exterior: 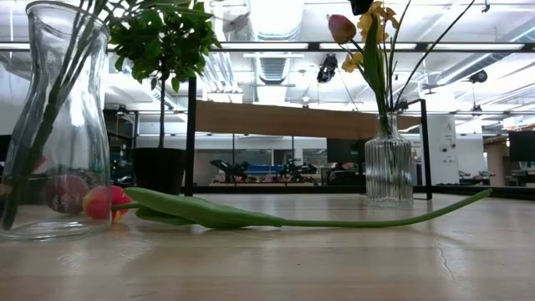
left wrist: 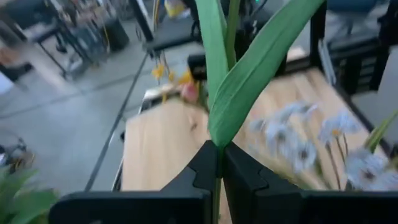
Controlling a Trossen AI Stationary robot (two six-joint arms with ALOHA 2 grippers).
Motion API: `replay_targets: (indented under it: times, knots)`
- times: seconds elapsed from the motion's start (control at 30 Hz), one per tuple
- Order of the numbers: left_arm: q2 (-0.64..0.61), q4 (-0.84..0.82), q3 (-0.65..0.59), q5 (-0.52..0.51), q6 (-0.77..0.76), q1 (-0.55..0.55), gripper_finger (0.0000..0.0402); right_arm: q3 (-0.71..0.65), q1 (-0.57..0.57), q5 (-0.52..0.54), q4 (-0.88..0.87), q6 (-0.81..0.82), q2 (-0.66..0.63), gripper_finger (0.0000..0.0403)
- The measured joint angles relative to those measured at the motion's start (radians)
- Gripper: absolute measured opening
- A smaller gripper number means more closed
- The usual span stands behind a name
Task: Pick and place flowers into a vace then onto a shelf
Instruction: Put the red flower into the bottom transparent vase
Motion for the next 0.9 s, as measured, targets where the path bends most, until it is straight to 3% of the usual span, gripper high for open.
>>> replay_targets:
  times: [0.13,0.3,0.53,0.63,0.9]
  knots:
    - [-0.046,0.306,-0.19,-0.001,0.085,0.0,0.0,0.0,0.001,0.0,0.0,0.0,0.0,0.0199]
    - [-0.138,0.568,-0.403,0.004,0.066,0.0,0.0,0.0,0.001,0.0,0.0,0.004,0.0,0.0199]
    - [-0.229,1.113,-0.748,0.17,0.052,0.0,0.0,0.0,0.001,0.0,0.0,0.019,0.0,0.0199]
    - [-0.243,1.324,-0.866,0.188,0.059,0.0,0.0,0.0,0.001,0.0,0.0,0.019,0.0,0.0199]
    - [-0.28,1.399,-0.945,0.219,0.03,-0.002,0.0,0.002,0.001,0.0,0.0,0.023,0.0,0.0199]
